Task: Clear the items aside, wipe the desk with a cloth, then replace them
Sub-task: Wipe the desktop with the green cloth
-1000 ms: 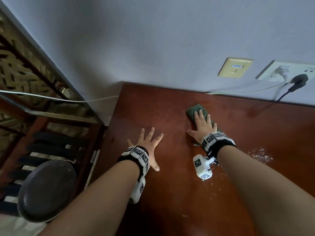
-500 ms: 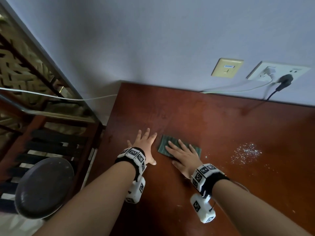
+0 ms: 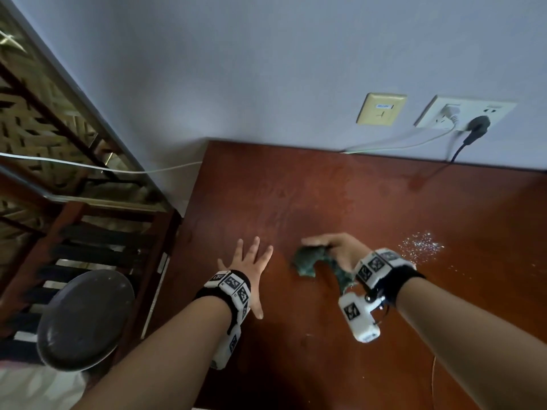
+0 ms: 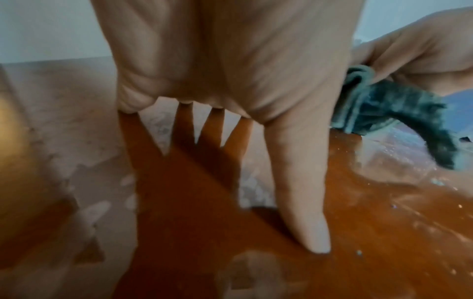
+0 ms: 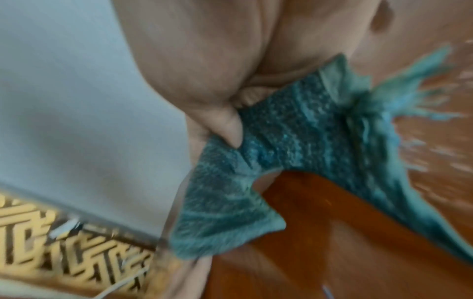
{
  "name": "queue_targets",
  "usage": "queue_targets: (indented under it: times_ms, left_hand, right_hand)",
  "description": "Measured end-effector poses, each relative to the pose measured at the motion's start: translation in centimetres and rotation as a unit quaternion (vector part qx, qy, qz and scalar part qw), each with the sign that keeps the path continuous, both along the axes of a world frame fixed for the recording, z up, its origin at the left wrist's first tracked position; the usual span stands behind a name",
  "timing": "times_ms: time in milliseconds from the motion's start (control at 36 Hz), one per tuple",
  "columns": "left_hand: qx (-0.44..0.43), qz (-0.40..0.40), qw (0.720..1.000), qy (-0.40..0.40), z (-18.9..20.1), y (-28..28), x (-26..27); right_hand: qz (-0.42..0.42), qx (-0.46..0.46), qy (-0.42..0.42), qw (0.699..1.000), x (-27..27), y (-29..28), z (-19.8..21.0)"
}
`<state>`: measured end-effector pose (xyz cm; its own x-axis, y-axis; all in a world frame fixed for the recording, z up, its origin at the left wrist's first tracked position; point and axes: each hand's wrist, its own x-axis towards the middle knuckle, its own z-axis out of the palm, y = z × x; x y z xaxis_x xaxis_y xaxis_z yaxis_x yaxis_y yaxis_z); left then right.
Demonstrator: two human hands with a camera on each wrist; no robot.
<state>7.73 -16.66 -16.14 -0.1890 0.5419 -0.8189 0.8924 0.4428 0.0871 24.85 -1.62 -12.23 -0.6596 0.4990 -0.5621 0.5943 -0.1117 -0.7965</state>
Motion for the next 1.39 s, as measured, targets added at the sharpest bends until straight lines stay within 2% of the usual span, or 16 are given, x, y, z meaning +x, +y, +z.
queue_targets:
  times_ms: [56,139,250,306,444,583,806,1056,1222,1278,1333,1389]
  left_hand:
    - [0.001,0.002,1.0,0.001,-0.1,0.0,0.0]
    - [-0.002,0.006,1.0,-0.004,-0.2,0.1,-0.2]
    - [0.009,0.012,1.0,-0.007,-0.2,-0.1,-0.2]
    - [0.011,0.014,1.0,-0.006,-0.2,-0.3,-0.1]
    - [0.01,0.017,1.0,-0.005,0.0,-0.2,0.0]
    - [0.029,0.024,0.999,0.008,0.1,-0.7,0.2]
    - [0.088,0.078,0.993,0.007,-0.6,-3.0,0.5]
    - [0.13,0.105,0.986,0.008,-0.7,-4.6,1.1]
    - [0.179,0.104,0.977,0.046,-0.5,-6.0,2.7]
    - [0.187,0.087,0.977,0.056,-0.3,-6.6,3.2]
    - [0.166,0.067,0.983,0.038,-0.3,-7.2,3.3]
    - [0.12,0.045,0.992,0.009,-0.1,-7.8,3.1]
  right_hand:
    - [-0.034,0.053,0.016,0.998,-0.8,2.0,-1.0]
    - [-0.019,0.207,-0.049,0.977,-1.8,4.3,-2.7]
    - [0.132,0.295,-0.19,0.927,-3.2,4.5,-5.2]
    - [0.171,0.325,-0.225,0.903,-3.5,2.9,-6.6]
    - [0.257,0.373,-0.189,0.871,-2.8,-1.8,-7.3]
    - [0.31,0.39,-0.156,0.853,-0.5,-5.1,-7.3]
    - [0.355,0.39,-0.125,0.841,2.6,-8.3,-7.0]
    - [0.351,0.366,-0.088,0.857,5.5,-12.3,-6.6]
    - [0.309,0.309,-0.018,0.899,7.1,-14.7,-6.4]
    - [0.261,0.251,0.013,0.932,7.2,-15.3,-6.0]
    - [0.159,0.122,0.007,0.98,7.0,-15.2,-5.3]
    - [0.07,-0.014,-0.005,0.997,6.8,-14.0,-4.3]
